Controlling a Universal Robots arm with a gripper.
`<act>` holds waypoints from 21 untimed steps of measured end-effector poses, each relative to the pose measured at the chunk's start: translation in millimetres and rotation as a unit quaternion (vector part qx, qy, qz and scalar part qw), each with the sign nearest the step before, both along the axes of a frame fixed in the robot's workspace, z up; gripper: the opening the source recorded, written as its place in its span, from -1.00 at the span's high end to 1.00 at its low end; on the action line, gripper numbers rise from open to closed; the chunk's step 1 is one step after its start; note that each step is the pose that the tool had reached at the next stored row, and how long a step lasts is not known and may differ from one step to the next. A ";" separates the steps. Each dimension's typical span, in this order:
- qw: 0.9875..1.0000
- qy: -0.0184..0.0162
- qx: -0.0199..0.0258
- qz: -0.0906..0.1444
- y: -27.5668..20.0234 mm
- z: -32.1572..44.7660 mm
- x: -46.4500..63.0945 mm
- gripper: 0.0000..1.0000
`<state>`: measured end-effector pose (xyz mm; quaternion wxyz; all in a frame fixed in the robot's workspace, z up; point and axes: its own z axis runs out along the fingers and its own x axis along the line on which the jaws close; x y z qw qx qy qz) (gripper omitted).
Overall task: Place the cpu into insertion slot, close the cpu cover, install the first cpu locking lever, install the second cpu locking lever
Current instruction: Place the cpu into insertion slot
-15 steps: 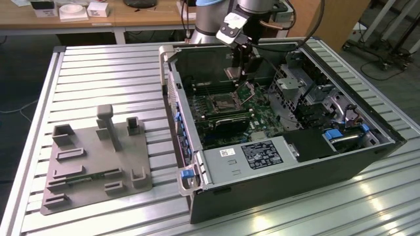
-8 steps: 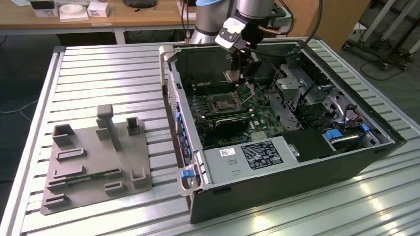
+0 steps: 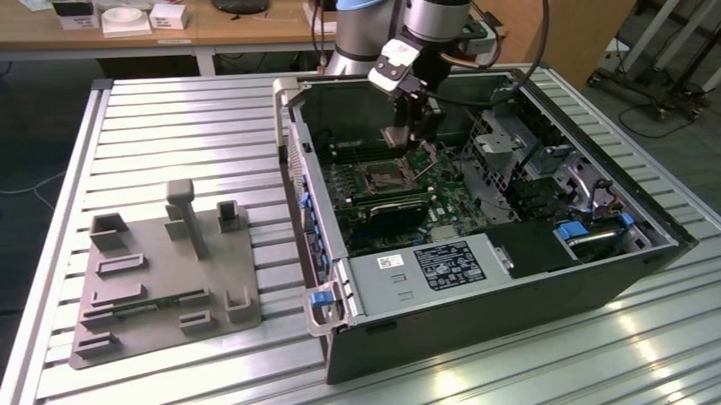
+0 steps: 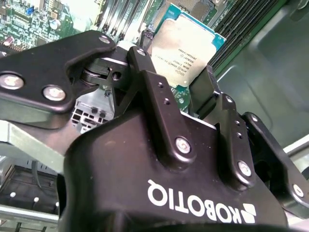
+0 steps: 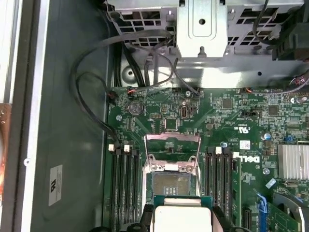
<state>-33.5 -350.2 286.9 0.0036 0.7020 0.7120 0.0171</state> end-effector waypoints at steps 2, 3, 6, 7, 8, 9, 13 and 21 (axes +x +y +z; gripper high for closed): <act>1.000 0.001 0.001 0.000 0.0 -2.8 0.0 -0.08; 1.000 0.001 0.001 0.000 0.0 -4.4 0.0 -0.08; 1.000 0.002 0.001 0.000 0.1 -9.9 0.0 -0.08; 1.000 0.002 0.001 0.000 0.2 -11.7 0.1 -0.08; 1.000 0.002 0.001 0.000 0.3 -13.5 0.1 -0.08; 1.000 0.002 0.001 0.000 0.4 -15.3 0.1 -0.08; 1.000 0.003 0.001 0.000 1.0 -22.7 0.0 -0.08; 1.000 0.004 0.001 0.000 1.2 -28.7 0.0 -0.08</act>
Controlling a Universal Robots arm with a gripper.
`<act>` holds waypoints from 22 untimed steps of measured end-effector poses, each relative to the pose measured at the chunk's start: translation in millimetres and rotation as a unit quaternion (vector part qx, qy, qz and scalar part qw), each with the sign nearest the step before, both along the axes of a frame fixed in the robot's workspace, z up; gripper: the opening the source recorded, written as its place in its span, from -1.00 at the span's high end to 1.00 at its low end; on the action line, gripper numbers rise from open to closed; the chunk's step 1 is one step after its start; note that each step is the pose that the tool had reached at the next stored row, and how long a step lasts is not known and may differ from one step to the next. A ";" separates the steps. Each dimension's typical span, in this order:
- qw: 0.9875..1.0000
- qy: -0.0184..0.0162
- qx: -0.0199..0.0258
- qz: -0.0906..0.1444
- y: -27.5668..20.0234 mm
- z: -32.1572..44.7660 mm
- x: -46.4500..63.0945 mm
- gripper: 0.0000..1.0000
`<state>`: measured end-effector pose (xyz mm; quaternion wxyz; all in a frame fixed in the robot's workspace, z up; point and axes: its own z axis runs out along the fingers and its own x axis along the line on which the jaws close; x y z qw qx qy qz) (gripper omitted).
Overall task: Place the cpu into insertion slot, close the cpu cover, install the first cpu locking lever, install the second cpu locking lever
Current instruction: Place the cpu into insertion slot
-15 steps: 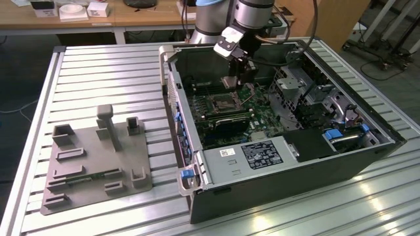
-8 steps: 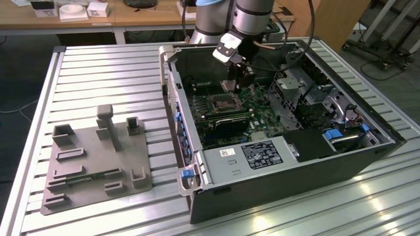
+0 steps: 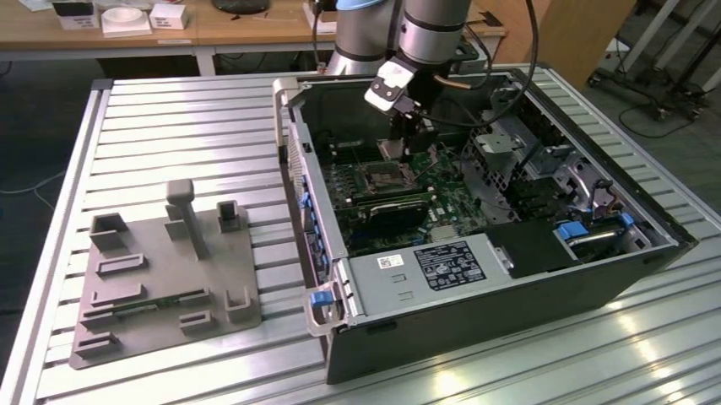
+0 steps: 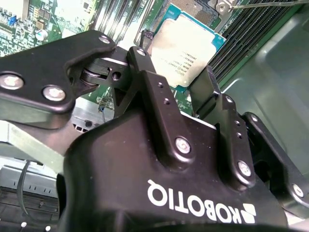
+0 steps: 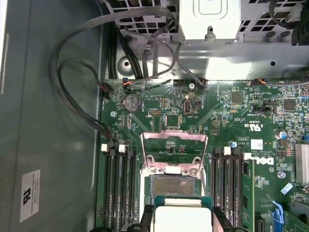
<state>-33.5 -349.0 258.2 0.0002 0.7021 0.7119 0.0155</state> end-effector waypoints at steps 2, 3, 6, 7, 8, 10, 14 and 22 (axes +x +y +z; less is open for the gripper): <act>1.000 0.000 0.000 0.000 0.0 0.0 0.0 -0.08; 1.000 0.000 0.000 0.000 0.0 0.0 0.0 -0.08; 1.000 0.000 0.000 0.000 0.0 -0.1 0.0 -0.08; 1.000 0.000 0.000 0.000 0.0 -0.1 0.0 -0.08; 1.000 0.000 0.000 0.000 0.0 -0.1 0.0 -0.08; 1.000 0.000 0.000 0.000 0.1 -1.0 0.0 -0.08; 1.000 0.000 0.000 0.000 0.0 -4.6 0.0 -0.08; 1.000 0.000 0.000 0.000 0.0 -10.1 0.0 -0.08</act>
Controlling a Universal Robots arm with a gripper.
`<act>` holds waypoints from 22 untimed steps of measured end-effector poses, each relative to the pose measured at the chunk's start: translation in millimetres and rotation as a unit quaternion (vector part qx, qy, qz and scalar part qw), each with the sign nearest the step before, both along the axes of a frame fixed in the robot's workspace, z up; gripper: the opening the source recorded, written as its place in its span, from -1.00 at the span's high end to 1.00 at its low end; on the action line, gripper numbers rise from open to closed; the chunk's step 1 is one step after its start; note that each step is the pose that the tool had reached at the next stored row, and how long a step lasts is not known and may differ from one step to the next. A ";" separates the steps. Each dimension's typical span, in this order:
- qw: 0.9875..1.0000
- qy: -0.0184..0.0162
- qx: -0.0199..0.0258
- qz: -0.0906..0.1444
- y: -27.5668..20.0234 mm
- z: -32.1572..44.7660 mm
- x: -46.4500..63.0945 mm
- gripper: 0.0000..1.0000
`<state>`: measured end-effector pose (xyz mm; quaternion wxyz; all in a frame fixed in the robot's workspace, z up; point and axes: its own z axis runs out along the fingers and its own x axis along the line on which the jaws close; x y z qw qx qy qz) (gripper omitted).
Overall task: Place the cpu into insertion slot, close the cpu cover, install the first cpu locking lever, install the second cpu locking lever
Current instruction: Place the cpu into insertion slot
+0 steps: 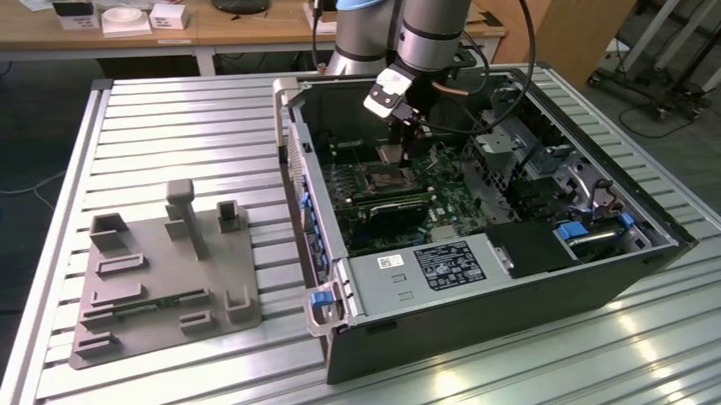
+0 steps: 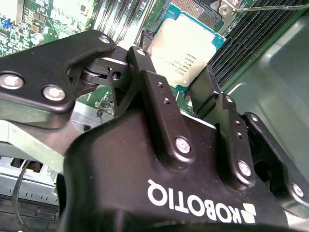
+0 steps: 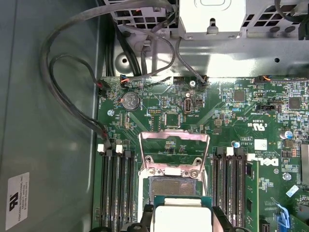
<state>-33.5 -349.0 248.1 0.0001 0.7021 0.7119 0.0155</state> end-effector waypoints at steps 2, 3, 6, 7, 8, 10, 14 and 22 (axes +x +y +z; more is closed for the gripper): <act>1.000 0.000 0.000 0.000 0.0 -0.6 0.0 -0.08; 1.000 0.000 0.000 0.000 0.0 -0.6 0.0 -0.08; 1.000 0.000 0.000 0.000 0.0 -0.6 0.0 -0.08; 1.000 0.000 0.000 0.000 0.0 -0.6 0.0 -0.08; 1.000 0.000 0.000 0.000 0.0 -0.7 0.0 -0.08; 1.000 0.000 0.000 0.000 0.1 -1.5 0.0 -0.08; 1.000 0.000 0.000 0.000 0.4 -6.1 0.0 -0.08; 1.000 0.000 0.000 -0.003 1.3 -20.6 0.0 -0.08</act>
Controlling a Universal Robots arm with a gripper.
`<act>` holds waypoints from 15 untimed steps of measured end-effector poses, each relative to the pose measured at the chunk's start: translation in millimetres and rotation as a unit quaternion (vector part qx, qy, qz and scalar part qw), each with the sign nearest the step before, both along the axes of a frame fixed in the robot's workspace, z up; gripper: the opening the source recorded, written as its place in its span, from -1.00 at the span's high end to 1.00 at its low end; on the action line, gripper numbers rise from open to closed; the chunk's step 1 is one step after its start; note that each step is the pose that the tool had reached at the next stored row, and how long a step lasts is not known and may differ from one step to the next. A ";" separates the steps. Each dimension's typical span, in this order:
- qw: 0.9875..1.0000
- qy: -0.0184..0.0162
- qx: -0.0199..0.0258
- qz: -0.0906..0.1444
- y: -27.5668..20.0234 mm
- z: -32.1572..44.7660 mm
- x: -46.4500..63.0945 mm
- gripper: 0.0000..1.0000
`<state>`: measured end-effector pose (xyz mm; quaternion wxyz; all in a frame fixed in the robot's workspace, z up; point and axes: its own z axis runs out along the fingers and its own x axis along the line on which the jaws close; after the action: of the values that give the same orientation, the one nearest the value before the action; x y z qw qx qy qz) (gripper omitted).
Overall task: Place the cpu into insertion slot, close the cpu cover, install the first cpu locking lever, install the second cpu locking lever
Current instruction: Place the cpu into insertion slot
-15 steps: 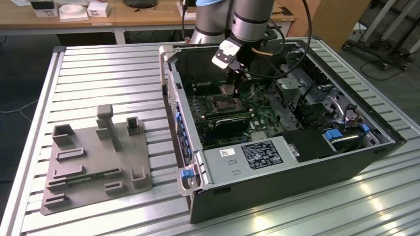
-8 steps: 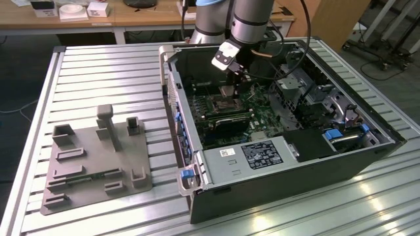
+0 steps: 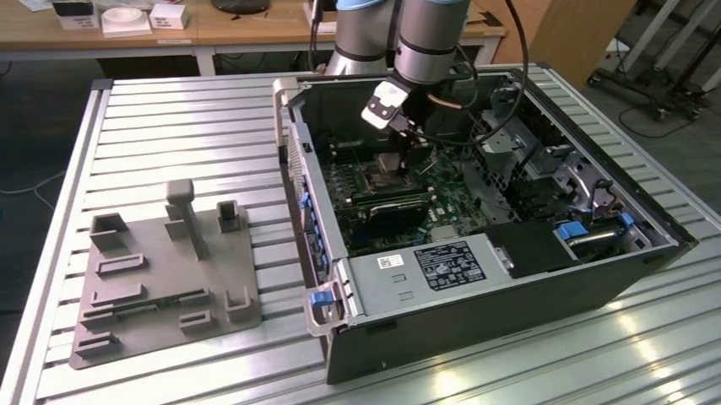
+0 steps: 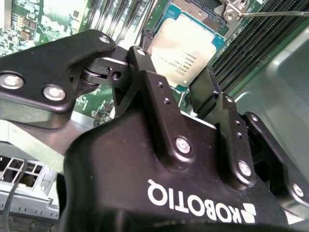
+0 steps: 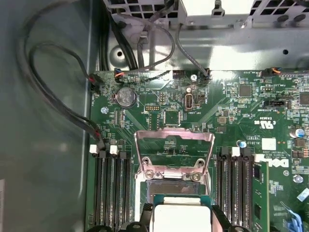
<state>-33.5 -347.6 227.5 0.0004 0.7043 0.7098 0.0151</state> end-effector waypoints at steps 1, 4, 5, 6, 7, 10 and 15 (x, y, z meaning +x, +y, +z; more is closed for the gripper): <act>1.000 0.000 0.000 0.000 0.0 -1.4 -0.5 -0.08; 1.000 0.000 0.000 0.000 0.0 -4.8 -1.8 -0.08; 1.000 0.000 0.000 0.000 0.1 -5.7 -1.8 -0.08; 1.000 0.000 0.000 0.000 0.2 -6.7 -1.8 -0.08; 1.000 0.000 0.000 0.000 0.5 -7.6 -1.9 -0.08; 1.000 0.000 0.000 0.000 1.6 -10.1 -1.9 -0.08; 1.000 0.000 0.000 0.000 2.5 -12.0 -1.9 -0.08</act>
<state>-35.3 -345.1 215.5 0.0004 0.7043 0.7098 0.0150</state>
